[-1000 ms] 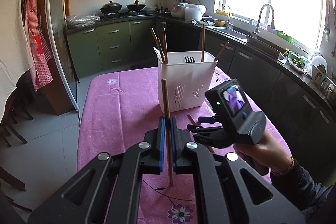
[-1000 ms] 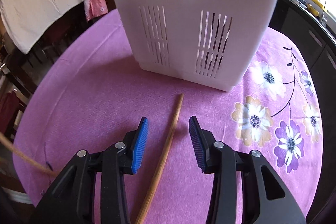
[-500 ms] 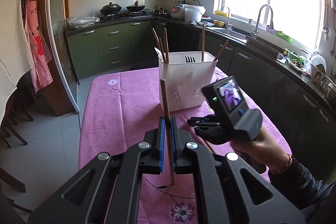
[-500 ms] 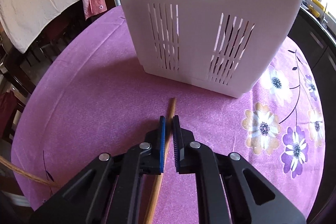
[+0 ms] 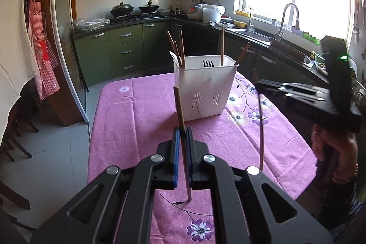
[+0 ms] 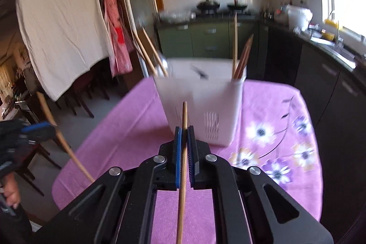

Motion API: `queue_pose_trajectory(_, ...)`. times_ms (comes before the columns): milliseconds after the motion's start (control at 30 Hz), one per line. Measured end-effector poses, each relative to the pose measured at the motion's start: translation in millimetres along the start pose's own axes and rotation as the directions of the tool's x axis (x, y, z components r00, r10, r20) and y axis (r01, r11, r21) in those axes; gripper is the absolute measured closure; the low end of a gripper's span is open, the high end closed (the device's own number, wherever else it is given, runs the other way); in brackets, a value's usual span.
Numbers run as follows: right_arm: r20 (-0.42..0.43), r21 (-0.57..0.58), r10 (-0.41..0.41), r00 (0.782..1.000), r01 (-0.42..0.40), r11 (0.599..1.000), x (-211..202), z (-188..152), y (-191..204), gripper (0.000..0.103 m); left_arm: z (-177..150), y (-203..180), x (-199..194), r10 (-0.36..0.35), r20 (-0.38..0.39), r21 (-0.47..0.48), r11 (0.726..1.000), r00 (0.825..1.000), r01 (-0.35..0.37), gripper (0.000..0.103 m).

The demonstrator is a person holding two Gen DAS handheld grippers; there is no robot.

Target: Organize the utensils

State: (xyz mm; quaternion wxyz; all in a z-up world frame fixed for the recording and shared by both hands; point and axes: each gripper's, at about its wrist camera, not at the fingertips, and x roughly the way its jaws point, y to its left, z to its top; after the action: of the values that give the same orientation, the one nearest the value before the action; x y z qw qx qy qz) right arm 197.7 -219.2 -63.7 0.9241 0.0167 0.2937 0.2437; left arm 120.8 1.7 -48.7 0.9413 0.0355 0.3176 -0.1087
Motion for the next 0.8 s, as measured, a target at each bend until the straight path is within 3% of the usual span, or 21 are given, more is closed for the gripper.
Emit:
queue_pose_trajectory(233,0.087,-0.018,0.003,0.996,-0.002,1.000,-55.2,-11.2,2.0,0.097,-2.3,-1.0,6.8,-0.012,-0.036,0.006,1.000,0.999,0.012,0.098)
queue_pose_trajectory(567,0.121,0.007,0.003,0.993,-0.004,1.000,-94.3,-22.8,0.8,0.097,-0.2,1.7,14.4,-0.032,-0.063,-0.011,0.999,0.997,0.031,0.099)
queue_pose_trajectory(733,0.130,0.013,0.008,0.991,-0.009,1.000,-96.1,-23.6,-0.2,0.097,10.6,19.2,57.7,-0.066,-0.187,-0.093,0.994,0.980,0.049,0.097)
queue_pose_trajectory(800,0.131,0.012,0.010,0.991,-0.012,1.000,-96.5,-23.5,-0.1,0.097,16.7,32.2,85.9,-0.063,-0.249,-0.146,0.989,0.966,0.027,0.089)
